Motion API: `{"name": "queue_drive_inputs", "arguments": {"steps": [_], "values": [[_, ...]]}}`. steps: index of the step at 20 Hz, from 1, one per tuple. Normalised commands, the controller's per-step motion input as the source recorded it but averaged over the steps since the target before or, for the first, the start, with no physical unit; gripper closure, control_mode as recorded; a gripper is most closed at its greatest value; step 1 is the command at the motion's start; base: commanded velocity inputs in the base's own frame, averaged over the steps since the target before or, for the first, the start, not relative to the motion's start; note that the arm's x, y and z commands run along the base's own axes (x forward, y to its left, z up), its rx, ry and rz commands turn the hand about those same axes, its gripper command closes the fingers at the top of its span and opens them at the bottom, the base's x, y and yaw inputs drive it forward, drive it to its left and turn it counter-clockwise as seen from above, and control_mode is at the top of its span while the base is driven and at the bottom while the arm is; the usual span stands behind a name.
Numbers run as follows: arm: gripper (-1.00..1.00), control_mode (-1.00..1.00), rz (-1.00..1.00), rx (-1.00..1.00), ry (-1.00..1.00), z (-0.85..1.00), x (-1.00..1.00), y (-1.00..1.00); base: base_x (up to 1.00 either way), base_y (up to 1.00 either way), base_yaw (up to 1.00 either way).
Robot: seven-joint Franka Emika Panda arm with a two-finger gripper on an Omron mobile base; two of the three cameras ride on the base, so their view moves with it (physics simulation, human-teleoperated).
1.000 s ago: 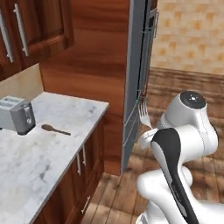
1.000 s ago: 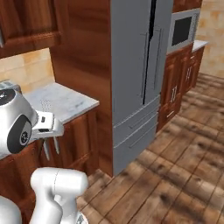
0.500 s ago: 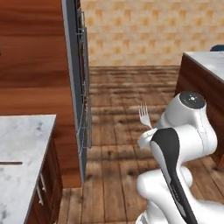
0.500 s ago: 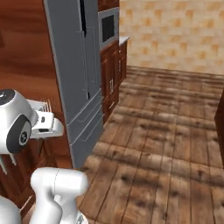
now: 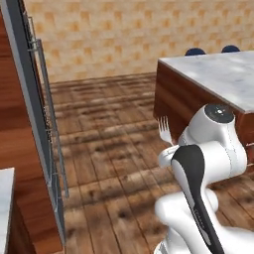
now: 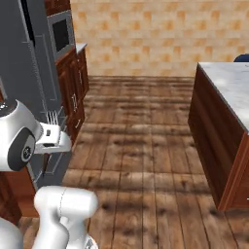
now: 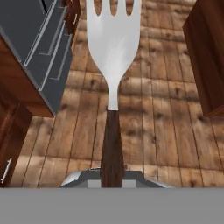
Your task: Take the fork and place it on the left side of the plate. Then take the spoon and place it on the right side of the plate. Make sure they're directly next to the plate.
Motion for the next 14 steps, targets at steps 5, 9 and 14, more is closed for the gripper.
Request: {"name": "queue_drive_inputs", "arguments": {"steps": [5, 9, 14], "values": [[1.00, 1.00, 0.00, 0.00, 0.00, 0.00, 0.00, 0.00, 1.00, 0.06, -0.30], [1.00, 1.00, 0.00, 0.00, 0.00, 0.00, 0.00, 0.00, 1.00, 0.08, -0.28], [1.00, 1.00, 0.00, 0.00, 0.00, 0.00, 0.00, 0.00, 1.00, 0.09, -0.30]]}}
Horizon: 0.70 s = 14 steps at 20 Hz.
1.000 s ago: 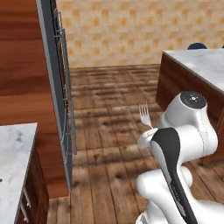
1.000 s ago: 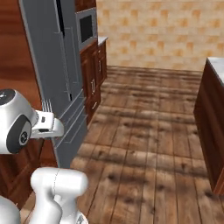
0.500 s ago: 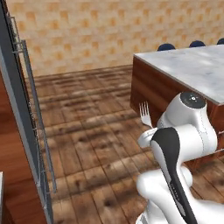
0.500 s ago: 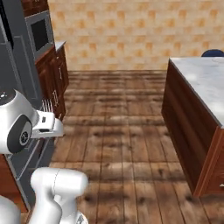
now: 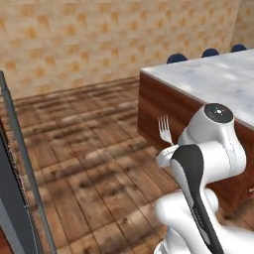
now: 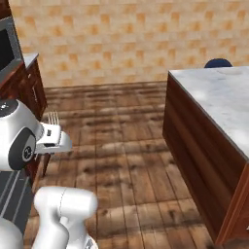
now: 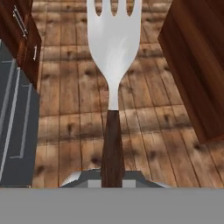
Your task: Take the fork and place it on the left side of the plate. Then take the spoon and place it on the right side of the plate. Make sure they're directly next to the plate.
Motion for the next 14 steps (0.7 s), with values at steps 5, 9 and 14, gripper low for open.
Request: {"name": "queue_drive_inputs", "arguments": {"steps": [5, 9, 14], "values": [[1.00, 1.00, 0.00, 0.00, 0.00, 0.00, 0.00, 0.00, 1.00, 0.02, -0.24], [1.00, 1.00, 0.00, 0.00, 0.00, 0.00, 0.00, 0.00, 1.00, 0.00, -0.18], [1.00, 1.00, 0.00, 0.00, 0.00, 0.00, 0.00, 0.00, 1.00, 0.04, -0.24]]}}
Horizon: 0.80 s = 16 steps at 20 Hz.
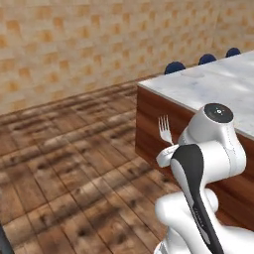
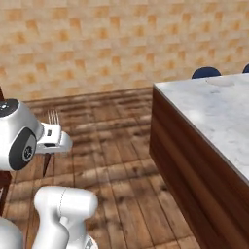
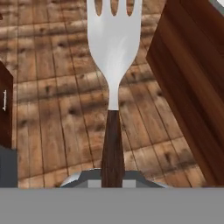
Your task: Take the fork and place it on the left side of the plate. Then take the spoon and place it on the right side of the plate. Make sure they're directly next to the plate.
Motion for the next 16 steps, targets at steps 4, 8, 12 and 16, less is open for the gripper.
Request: {"name": "queue_drive_inputs", "arguments": {"steps": [4, 8, 12, 16], "values": [[1.00, 1.00, 0.00, 0.00, 0.00, 0.00, 0.00, 0.00, 1.00, 0.29, -0.32], [1.00, 1.00, 0.00, 0.00, 0.00, 0.00, 0.00, 0.00, 1.00, 0.48, -0.36], [1.00, 1.00, 0.00, 0.00, 0.00, 0.00, 0.00, 0.00, 1.00, 0.55, -0.36], [1.00, 1.00, 0.00, 0.00, 0.00, 0.00, 0.00, 0.00, 1.00, 0.55, -0.36]]}}
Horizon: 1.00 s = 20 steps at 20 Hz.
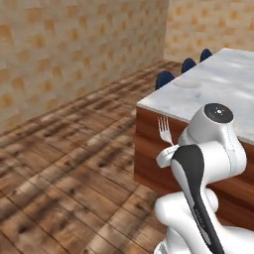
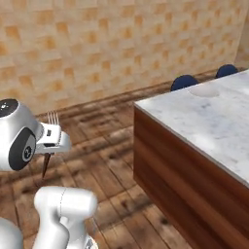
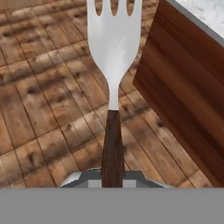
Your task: Take the fork and place it on the left side of the plate. Then take the spoon and place it on the right side of the plate. Make sure they're directly next to the plate.
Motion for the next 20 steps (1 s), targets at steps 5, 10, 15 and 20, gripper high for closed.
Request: {"name": "queue_drive_inputs", "arguments": {"steps": [5, 10, 15, 20], "values": [[1.00, 1.00, 0.00, 0.00, 0.00, 0.00, 0.00, 0.00, 0.98, 0.53, -0.38], [1.00, 1.00, 0.00, 0.00, 0.00, 0.00, 0.00, 0.00, 0.90, 0.52, -0.41], [1.00, 1.00, 0.00, 0.00, 0.00, 0.00, 0.00, 0.00, 0.75, 0.52, -0.45], [1.00, 1.00, 0.00, 0.00, 0.00, 0.00, 0.00, 0.00, 0.50, 0.55, -0.50]]}}
